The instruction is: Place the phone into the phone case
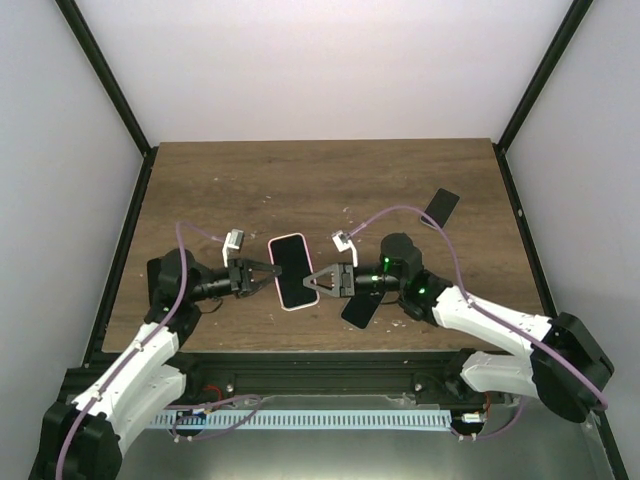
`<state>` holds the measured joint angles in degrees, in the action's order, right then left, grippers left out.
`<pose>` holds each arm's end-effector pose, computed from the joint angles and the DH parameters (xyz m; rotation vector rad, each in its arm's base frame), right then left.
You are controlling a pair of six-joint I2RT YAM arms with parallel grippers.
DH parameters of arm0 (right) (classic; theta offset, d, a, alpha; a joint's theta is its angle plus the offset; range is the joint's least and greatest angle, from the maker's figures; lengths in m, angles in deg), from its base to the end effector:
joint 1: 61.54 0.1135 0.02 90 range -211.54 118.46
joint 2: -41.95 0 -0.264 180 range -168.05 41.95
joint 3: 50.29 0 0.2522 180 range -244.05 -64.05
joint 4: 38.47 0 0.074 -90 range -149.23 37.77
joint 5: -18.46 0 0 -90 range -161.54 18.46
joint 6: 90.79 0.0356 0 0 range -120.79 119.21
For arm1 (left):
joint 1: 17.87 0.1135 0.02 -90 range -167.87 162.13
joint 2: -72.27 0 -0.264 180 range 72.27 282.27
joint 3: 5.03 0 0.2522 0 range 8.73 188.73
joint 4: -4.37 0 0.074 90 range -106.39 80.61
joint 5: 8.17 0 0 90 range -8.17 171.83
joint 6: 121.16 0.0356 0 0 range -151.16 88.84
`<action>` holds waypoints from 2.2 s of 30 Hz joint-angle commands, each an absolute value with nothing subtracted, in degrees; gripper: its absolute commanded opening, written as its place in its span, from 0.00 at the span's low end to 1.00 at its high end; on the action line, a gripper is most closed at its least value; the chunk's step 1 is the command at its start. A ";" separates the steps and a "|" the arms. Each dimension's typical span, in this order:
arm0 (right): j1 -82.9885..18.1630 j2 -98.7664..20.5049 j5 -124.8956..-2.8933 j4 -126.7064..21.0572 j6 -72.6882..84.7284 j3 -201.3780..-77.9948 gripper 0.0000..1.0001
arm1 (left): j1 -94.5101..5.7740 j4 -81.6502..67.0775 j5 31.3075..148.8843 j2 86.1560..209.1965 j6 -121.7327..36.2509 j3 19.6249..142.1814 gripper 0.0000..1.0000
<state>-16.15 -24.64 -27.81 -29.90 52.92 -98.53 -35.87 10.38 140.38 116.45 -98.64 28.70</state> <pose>0.1600 0.1972 0.2594 -0.5333 2.0595 1.8167 0.1532 -0.0817 0.2446 0.0946 2.0231 -1.8693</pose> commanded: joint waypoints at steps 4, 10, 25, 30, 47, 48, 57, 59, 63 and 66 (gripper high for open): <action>-16.19 -22.54 -28.80 -25.98 57.43 -95.49 0.59 | -35.89 19.18 139.92 116.65 -101.89 27.74 0.05; -16.19 -22.18 -26.69 -19.85 63.60 -91.42 0.66 | -35.83 17.55 138.50 117.30 -98.43 28.60 0.02; -16.22 -25.17 -24.57 -16.74 65.72 -91.70 0.23 | -35.89 14.51 137.53 120.19 -94.14 28.97 0.01; -16.19 -25.09 -25.92 -13.50 67.78 -90.04 0.08 | -35.86 12.35 137.22 120.78 -92.37 29.77 0.00; -16.19 -25.22 -31.33 -5.89 69.17 -89.07 0.01 | -35.83 9.54 138.99 120.53 -94.68 30.78 0.38; -16.19 -25.20 -31.90 -5.30 69.30 -88.97 0.01 | -35.82 11.15 139.22 120.79 -95.65 29.95 0.42; -16.19 -25.02 -37.63 -4.29 68.79 -88.66 0.01 | -35.88 16.97 139.80 120.21 -100.22 26.14 0.66; -16.17 -25.02 -38.79 -4.26 68.54 -88.76 0.01 | -35.89 17.59 139.85 119.86 -101.19 25.81 0.68; -16.18 -25.00 -41.56 -4.46 68.18 -89.04 0.01 | -35.89 21.41 139.11 119.38 -105.15 24.41 0.70; -16.19 -24.98 -43.04 -5.36 68.03 -89.30 0.01 | -36.09 23.58 139.05 120.00 -106.82 24.44 0.67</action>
<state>-16.13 -26.45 -39.37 -9.62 69.71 -87.89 -35.87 17.99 138.94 120.06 -103.52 24.94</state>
